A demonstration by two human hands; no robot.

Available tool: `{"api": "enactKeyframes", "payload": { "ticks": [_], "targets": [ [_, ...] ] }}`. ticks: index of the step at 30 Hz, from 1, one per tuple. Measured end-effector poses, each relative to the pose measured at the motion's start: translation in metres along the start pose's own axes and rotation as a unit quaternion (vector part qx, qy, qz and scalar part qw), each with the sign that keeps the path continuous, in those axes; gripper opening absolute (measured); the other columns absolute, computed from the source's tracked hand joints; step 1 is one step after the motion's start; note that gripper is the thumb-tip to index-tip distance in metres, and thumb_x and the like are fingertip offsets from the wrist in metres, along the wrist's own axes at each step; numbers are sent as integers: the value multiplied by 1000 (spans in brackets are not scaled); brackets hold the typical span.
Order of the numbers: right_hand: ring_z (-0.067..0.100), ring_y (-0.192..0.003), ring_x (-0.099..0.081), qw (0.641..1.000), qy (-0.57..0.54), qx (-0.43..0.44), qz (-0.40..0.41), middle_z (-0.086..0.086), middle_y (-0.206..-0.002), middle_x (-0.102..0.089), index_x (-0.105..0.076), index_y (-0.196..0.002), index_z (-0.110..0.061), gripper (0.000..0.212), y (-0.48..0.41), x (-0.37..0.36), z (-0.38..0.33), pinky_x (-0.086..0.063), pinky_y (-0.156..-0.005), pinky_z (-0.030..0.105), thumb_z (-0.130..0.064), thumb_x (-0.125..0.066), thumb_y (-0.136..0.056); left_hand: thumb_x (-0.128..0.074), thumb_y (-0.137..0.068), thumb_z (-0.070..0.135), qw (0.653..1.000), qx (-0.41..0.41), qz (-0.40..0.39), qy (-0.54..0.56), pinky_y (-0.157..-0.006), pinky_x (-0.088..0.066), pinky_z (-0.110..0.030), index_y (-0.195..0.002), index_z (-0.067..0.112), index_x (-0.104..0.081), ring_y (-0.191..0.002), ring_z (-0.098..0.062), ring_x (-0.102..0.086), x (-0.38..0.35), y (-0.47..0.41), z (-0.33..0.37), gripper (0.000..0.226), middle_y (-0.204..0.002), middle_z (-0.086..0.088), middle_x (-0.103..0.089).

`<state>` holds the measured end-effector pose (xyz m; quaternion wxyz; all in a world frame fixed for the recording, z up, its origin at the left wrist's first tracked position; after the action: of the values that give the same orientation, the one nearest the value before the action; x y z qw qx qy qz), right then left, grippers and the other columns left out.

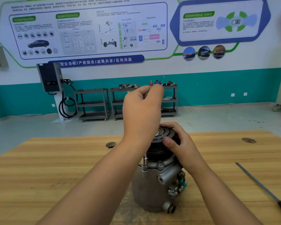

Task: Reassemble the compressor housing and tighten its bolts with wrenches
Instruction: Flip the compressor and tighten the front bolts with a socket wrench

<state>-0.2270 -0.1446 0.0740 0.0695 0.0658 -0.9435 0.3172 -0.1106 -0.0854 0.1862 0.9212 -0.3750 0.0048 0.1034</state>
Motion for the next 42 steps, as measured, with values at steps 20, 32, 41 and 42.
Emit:
{"api": "enactKeyframes", "payload": {
  "ticks": [20,32,41,42],
  "targets": [
    [2,-105,-59,1000,3,-16,-1,-21,-108,-62,-55,-98,-32,70,2,6,-9,-49,-83,20,-84,-59,-51,-49,-61,21,899,134,-330,255,-39,-15,-11,-45,23,-20,-40,-10,-9,-17,-1,-20,33,-44,6,-15],
    [2,-109,-57,999,35,2,-30,-17,-112,-63,-58,-101,-28,38,2,-4,-23,-48,-93,28,-48,-62,-68,-60,-57,26,864,199,-327,326,-40,-8,-14,-44,24,-22,-41,-10,-8,10,-29,-50,40,-48,7,-12],
    [-5,-103,-57,997,-17,-34,-66,-21,-111,-63,-59,-113,-35,35,0,-13,-8,-43,-78,8,-36,-48,-79,-35,-71,27,876,229,-271,326,-36,-8,-16,-41,21,-34,-41,-8,-8,22,-41,-68,31,-48,7,-12],
    [-5,-102,-58,997,-24,-34,-67,-21,-110,-64,-59,-113,-33,35,0,-13,-8,-43,-76,7,-34,-46,-80,-36,-72,28,876,227,-268,330,-36,-8,-16,-41,20,-37,-41,-7,-8,22,-41,-69,32,-49,8,-12]
  ]
}}
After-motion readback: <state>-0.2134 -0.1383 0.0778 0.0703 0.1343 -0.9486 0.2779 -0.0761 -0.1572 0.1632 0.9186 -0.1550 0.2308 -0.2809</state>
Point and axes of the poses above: each hand's wrist, its own y-axis away from the middle knuckle, its own x-axis out of the back of the hand, z = x × y, the point moved 9 cm from there along -y, towards the middle knuckle
